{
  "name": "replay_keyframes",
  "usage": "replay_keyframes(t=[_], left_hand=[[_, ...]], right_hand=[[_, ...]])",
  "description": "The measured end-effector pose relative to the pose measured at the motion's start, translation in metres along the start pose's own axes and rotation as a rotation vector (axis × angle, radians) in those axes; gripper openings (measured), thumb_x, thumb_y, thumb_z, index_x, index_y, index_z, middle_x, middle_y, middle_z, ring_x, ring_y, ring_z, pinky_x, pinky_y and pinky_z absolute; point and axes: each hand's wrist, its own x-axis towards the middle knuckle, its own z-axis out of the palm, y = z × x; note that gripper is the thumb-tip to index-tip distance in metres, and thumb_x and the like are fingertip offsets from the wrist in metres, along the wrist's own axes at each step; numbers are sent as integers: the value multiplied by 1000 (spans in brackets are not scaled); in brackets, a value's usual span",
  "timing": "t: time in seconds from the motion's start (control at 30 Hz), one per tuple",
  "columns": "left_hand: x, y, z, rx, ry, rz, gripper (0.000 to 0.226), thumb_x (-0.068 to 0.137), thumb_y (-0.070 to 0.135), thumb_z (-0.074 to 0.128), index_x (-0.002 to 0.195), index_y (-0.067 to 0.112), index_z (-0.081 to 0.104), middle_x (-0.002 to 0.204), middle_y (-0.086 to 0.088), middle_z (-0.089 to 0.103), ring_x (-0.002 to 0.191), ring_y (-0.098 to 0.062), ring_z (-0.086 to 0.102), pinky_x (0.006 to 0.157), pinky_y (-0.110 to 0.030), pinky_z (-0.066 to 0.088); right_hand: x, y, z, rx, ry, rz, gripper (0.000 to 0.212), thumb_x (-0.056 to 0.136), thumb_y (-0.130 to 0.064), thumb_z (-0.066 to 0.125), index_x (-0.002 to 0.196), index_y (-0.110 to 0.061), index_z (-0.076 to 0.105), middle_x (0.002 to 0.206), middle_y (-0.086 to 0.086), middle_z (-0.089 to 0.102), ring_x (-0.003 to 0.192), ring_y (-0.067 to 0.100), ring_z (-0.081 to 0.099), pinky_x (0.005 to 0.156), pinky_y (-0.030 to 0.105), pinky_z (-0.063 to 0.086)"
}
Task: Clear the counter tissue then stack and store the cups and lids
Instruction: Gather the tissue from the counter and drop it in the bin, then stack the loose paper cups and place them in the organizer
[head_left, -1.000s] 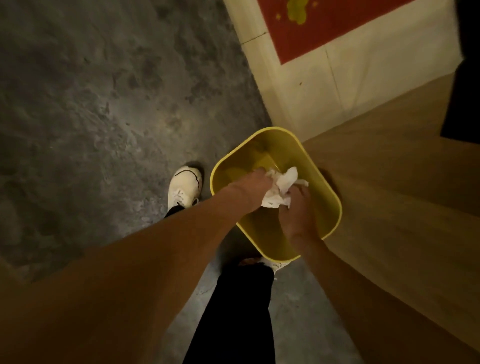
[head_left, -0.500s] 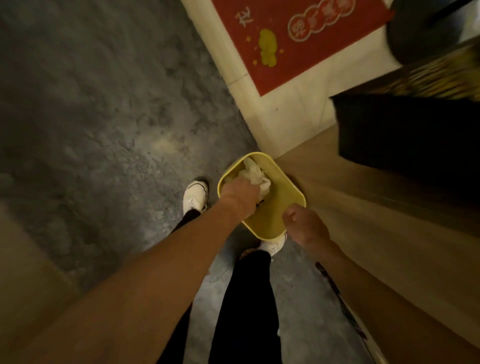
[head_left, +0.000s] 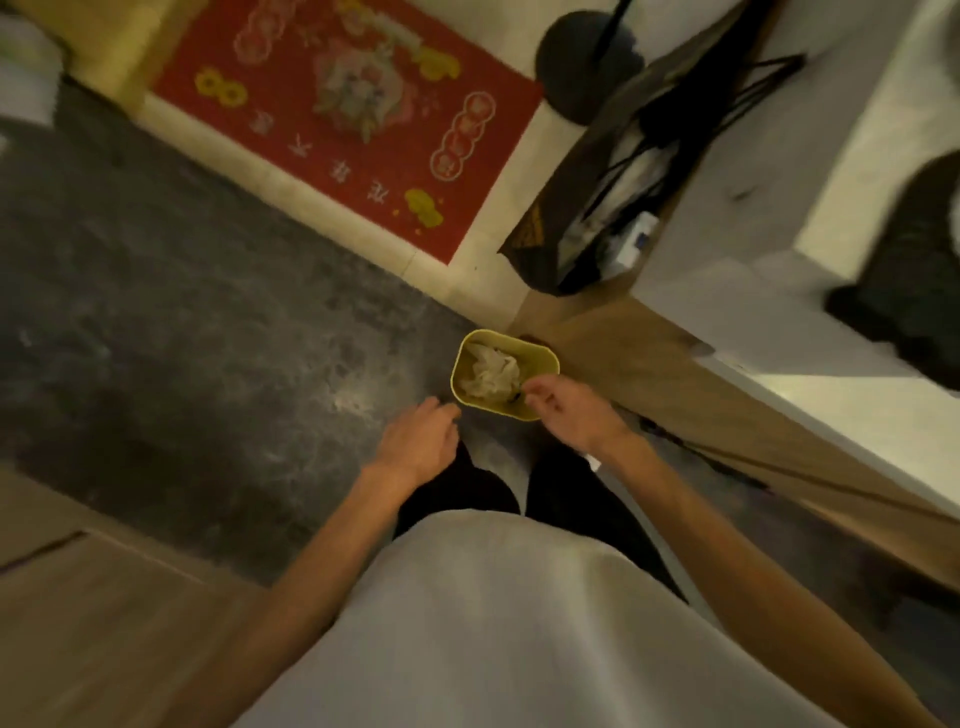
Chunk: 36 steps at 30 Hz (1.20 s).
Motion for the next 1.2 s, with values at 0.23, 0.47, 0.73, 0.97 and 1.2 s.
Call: replay_keyframes(t=[0.23,0.47,0.73,0.97,1.2], left_hand=[[-22,82,-28,127,30,212,34,101,28,40,130,21,57,130,-6,59,115,-26,58,96,-43,48],[-4,200,-4,313,-63,310,29,101,32,41,122,26,60,127,1,62,107,-17,60,87,-31,48],[15,362,76,433,-149,502,34,100,33,44,132,29,54,131,2,60,112,-17,60,97,-36,50],[24,466,115,518,-85,673,39,101,34,41,139,28,49,141,3,54,120,-19,57,99,-38,49],[43,477,95,343,-36,598,36,102,29,43,137,24,51,140,0,53,119,-20,56,102,-40,49]], right_hand=[[-98,54,-33,100,186,18,26,98,-33,46,120,-29,61,121,-1,65,105,18,62,90,35,51],[-194,177,-60,297,424,231,30,98,-34,48,127,-27,58,127,-2,63,111,16,60,94,33,49],[-316,327,-43,583,655,499,33,98,-32,51,129,-21,58,128,0,62,114,15,58,95,26,44],[-386,401,-28,708,714,689,31,96,-25,56,125,-17,60,123,9,66,108,21,62,93,29,46],[-357,409,-90,710,709,649,32,96,-26,55,128,-19,59,123,6,65,106,14,60,92,27,46]])
